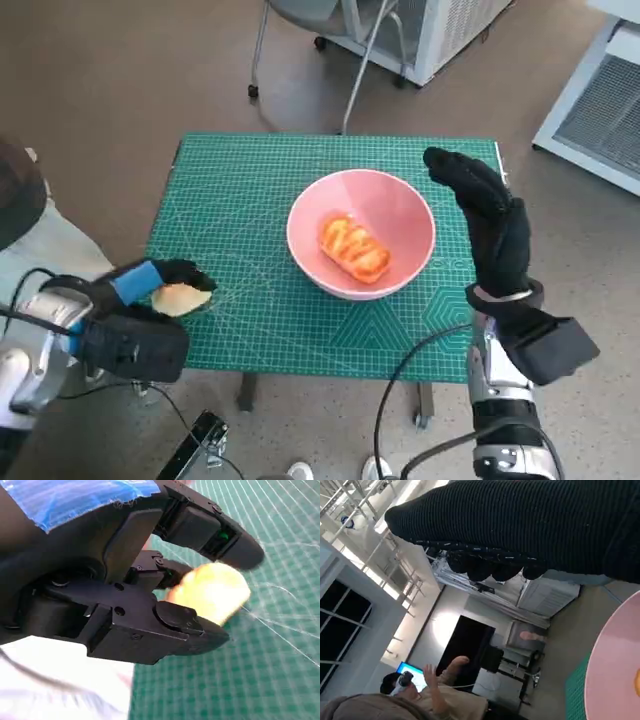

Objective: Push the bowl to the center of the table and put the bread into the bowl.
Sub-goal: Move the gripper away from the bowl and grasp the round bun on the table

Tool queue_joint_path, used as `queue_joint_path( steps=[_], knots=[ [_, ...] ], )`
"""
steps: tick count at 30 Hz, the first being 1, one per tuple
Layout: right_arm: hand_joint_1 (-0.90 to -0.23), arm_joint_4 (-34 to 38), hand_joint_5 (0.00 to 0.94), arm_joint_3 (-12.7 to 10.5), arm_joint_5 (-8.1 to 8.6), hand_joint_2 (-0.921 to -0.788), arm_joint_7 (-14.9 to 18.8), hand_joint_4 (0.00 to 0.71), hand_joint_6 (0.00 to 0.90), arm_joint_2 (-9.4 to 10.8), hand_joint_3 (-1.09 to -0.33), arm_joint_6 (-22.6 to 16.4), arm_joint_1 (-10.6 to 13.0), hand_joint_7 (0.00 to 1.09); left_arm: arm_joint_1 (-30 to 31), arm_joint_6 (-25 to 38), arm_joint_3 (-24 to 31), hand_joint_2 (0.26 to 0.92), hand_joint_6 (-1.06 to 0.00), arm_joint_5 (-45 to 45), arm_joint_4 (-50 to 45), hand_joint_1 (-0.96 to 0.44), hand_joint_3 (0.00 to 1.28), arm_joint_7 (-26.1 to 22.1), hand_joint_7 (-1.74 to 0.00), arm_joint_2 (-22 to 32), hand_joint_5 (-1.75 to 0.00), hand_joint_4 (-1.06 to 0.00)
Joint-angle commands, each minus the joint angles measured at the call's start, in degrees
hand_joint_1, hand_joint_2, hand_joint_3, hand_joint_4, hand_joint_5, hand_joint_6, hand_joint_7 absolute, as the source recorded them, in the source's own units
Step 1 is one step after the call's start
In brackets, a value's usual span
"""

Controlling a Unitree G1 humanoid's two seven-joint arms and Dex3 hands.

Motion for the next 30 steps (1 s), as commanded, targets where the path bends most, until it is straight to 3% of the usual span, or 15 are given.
queue_joint_path(
  steps=[1, 16, 24, 30],
  knots=[
    [-0.542, 0.8, 0.008, -0.3, 0.28, -0.921, -0.3, 0.419, 0.081, 0.3, -0.724, 0.4, 1.0, 0.81, 0.4, -1.7, 1.6, 0.914, -0.67, -2.6, 0.1, 0.00, 0.09, -0.7, -1.14, 0.5, -1.21, -0.62],
    [-0.545, 1.7, 0.008, -0.4, 0.62, -0.921, -0.1, 0.420, 0.084, 0.6, -0.722, 0.1, 0.4, 0.81, -8.3, 0.4, 9.5, 0.919, -0.68, -11.5, -2.8, 0.00, 0.05, -3.2, -1.11, -0.2, -1.18, -0.69],
    [-0.542, 2.0, 0.007, -0.5, 0.93, -0.921, 0.2, 0.420, 0.086, 0.5, -0.722, 0.4, 0.0, 0.81, -15.6, 4.1, 9.3, 0.920, -0.66, -12.6, -9.1, 0.00, 0.05, -4.5, -1.13, -3.9, -1.16, -0.70],
    [-0.534, 1.5, 0.007, -0.4, 0.87, -0.921, 0.3, 0.420, 0.088, 0.4, -0.726, 0.3, 0.4, 0.81, -19.6, 3.7, 7.7, 0.920, -0.67, -11.9, -13.2, 0.00, 0.08, -4.5, -1.18, -6.6, -1.17, -0.62]
  ],
)
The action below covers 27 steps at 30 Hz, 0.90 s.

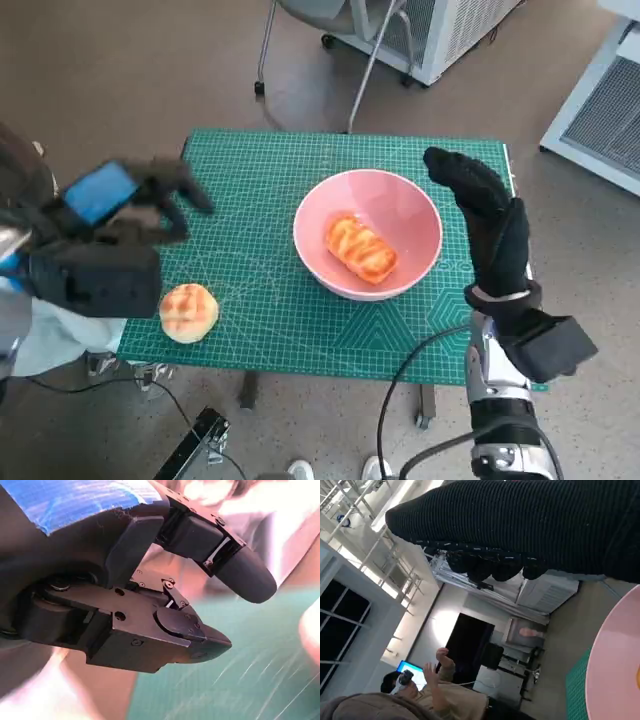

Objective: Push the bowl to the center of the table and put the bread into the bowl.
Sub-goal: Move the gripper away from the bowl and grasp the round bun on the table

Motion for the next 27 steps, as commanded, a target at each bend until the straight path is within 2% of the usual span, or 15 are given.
queue_joint_path(
  steps=[1, 7, 11, 14, 15, 16, 17, 18, 19, 22, 27],
  knots=[
    [-0.534, 0.4, 0.007, -0.2, 0.70, -0.921, 0.3, 0.420, 0.088, 0.0, -0.726, 0.6, 0.7, 0.81, -2.5, -0.6, -1.5, 0.920, -0.68, -0.3, -3.3, 0.00, 0.08, -0.8, -1.19, -2.0, -1.18, -0.61],
    [-0.547, -0.3, 0.007, -0.4, 0.88, -0.921, 0.6, 0.421, 0.090, -0.4, -0.721, 0.1, 1.6, 0.80, -1.3, -2.8, -0.5, 0.920, -0.68, -2.0, -6.1, 0.00, 0.09, -2.0, -1.19, -1.5, -1.18, -0.59],
    [-0.561, -0.3, 0.008, -0.6, 0.86, -0.921, 0.5, 0.422, 0.092, -0.6, -0.712, -0.4, 2.0, 0.80, 0.6, -1.8, 0.9, 0.921, -0.69, -3.5, -8.2, 0.00, 0.09, -4.9, -1.19, 0.1, -1.19, -0.58],
    [-0.564, -0.2, 0.008, -0.7, 0.66, -0.921, 0.2, 0.423, 0.094, -0.6, -0.709, -0.7, 2.2, 0.80, 3.2, 6.1, 3.0, 0.921, -0.66, -5.7, -13.0, 0.00, 0.13, -11.5, -1.22, 1.8, -1.25, -0.52],
    [-0.561, -0.2, 0.008, -0.7, 0.57, -0.921, 0.1, 0.423, 0.095, -0.6, -0.708, -0.8, 2.3, 0.79, 3.9, 8.8, 3.5, 0.888, -0.57, -6.0, -14.5, 0.04, 0.14, -13.4, -1.02, 2.3, -1.01, -0.45],
    [-0.561, -0.1, 0.008, -0.7, 0.39, -0.921, -0.1, 0.423, 0.095, -0.5, -0.708, -0.9, 2.4, 0.79, 5.0, 13.0, 4.0, 0.876, -0.55, -5.7, -17.1, 0.05, 0.14, -16.3, -0.92, 3.2, -0.89, -0.45],
    [-0.556, -0.1, 0.008, -0.7, 0.27, -0.921, -0.2, 0.423, 0.096, -0.5, -0.709, -1.0, 2.4, 0.79, 5.7, 16.1, 4.3, 0.822, -0.45, -5.5, -19.0, 0.05, 0.14, -18.3, -0.67, 3.9, -0.60, -0.36],
    [-0.553, 0.2, 0.008, -0.8, 0.12, -0.921, -0.3, 0.424, 0.097, -0.5, -0.709, -1.1, 2.4, 0.79, 6.8, 19.9, 4.6, 0.780, -0.41, -4.8, -21.5, 0.06, 0.15, -20.8, -0.47, 4.9, -0.39, -0.31],
    [-0.550, 0.3, 0.008, -0.8, 0.02, -0.921, -0.4, 0.424, 0.099, -0.5, -0.710, -1.2, 2.3, 0.79, 7.5, 22.7, 4.8, 0.732, -0.35, -4.3, -23.4, 0.05, 0.16, -22.6, -0.32, 5.6, -0.25, -0.22],
    [-0.545, 0.6, 0.008, -0.7, -0.24, -0.921, -0.6, 0.424, 0.101, -0.4, -0.711, -1.2, 2.2, 0.78, 10.7, 26.6, 6.1, 0.664, -0.26, -4.0, -27.4, 0.01, 0.16, -25.7, -0.13, 7.7, -0.08, -0.10],
    [-0.542, 1.0, 0.007, -0.6, -0.22, -0.921, -0.7, 0.423, 0.103, 0.1, -0.713, -1.0, 2.0, 0.78, 17.8, 25.6, 9.6, 0.633, -0.22, -3.9, -31.8, -0.07, 0.14, -26.2, -0.04, 10.6, -0.01, -0.02]
  ],
)
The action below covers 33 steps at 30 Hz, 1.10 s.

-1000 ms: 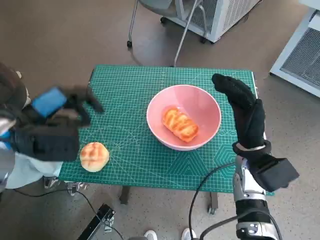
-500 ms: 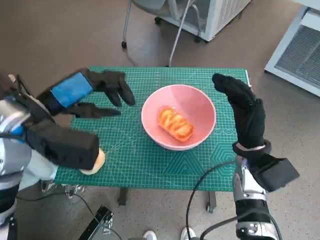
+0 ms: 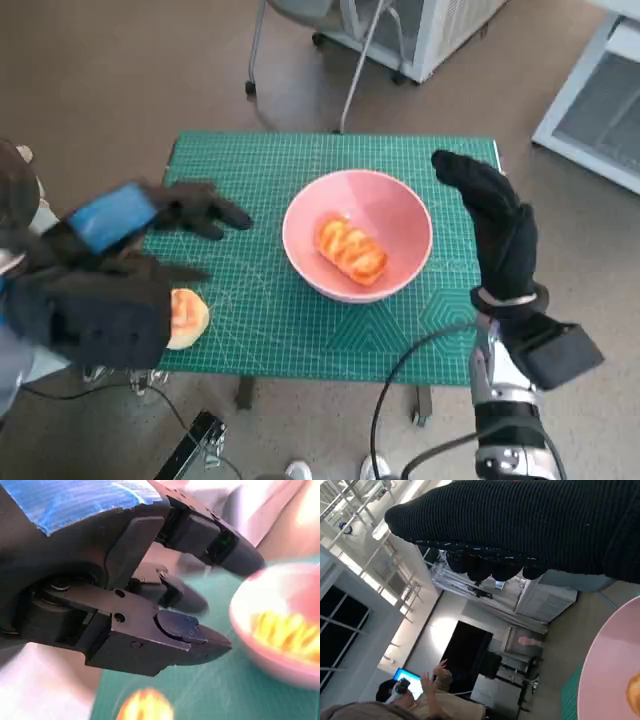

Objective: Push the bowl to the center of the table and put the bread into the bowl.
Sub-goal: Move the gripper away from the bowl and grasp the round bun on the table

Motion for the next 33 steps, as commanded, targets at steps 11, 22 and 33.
queue_joint_path(
  steps=[11, 22, 33],
  knots=[
    [-0.544, 2.5, 0.006, 0.4, 0.59, -0.921, 0.2, 0.422, 0.103, 1.1, -0.717, 0.9, 0.0, 0.78, 15.5, -2.3, 6.7, 0.652, -0.21, 0.5, -6.0, -0.13, 0.08, 1.8, -0.01, 3.8, 0.00, -0.01],
    [-0.546, 2.2, 0.006, 0.4, 2.02, -0.921, 1.9, 0.422, 0.099, 0.8, -0.718, 1.8, -0.3, 0.78, 18.2, -3.3, 1.3, 0.675, -0.22, 3.3, -1.2, -0.10, 0.04, 5.7, 0.00, 2.3, 0.00, -0.02],
    [-0.539, 1.5, 0.005, 0.3, 2.44, -0.921, 2.4, 0.421, 0.097, 0.4, -0.723, 2.6, 0.1, 0.79, 16.9, -5.4, -5.8, 0.686, -0.23, 8.9, 8.2, -0.09, 0.03, 10.9, -0.01, -0.6, -0.01, -0.05]
  ],
)
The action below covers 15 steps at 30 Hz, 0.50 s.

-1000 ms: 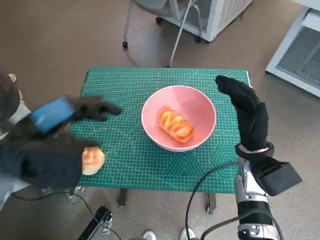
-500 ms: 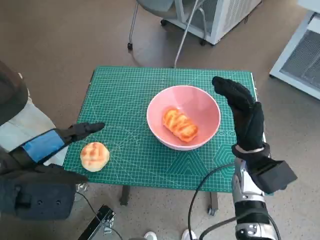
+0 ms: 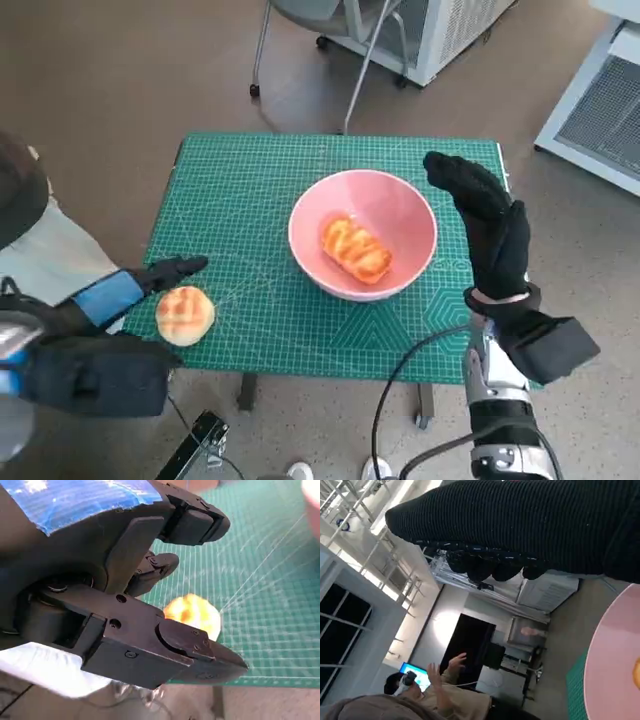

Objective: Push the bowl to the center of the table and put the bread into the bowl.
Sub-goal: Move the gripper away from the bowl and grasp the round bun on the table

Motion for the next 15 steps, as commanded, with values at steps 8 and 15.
queue_joint_path(
  steps=[8, 15],
  knots=[
    [-0.544, 0.4, 0.005, -0.2, -0.22, -0.921, 0.3, 0.422, 0.096, -0.6, -0.720, 0.3, 0.8, 0.79, -3.7, -3.7, -6.9, 0.702, -0.25, 5.0, 12.0, -0.09, 0.03, 5.4, -0.01, -3.9, -0.01, -0.06],
    [-0.547, -0.2, 0.005, -0.2, -0.12, -0.921, 0.3, 0.422, 0.097, -0.9, -0.718, 0.8, 1.2, 0.79, -6.3, -4.6, -10.4, 0.717, -0.27, 7.5, 18.3, -0.08, 0.03, 6.7, -0.01, -6.2, 0.00, -0.07]
  ],
)
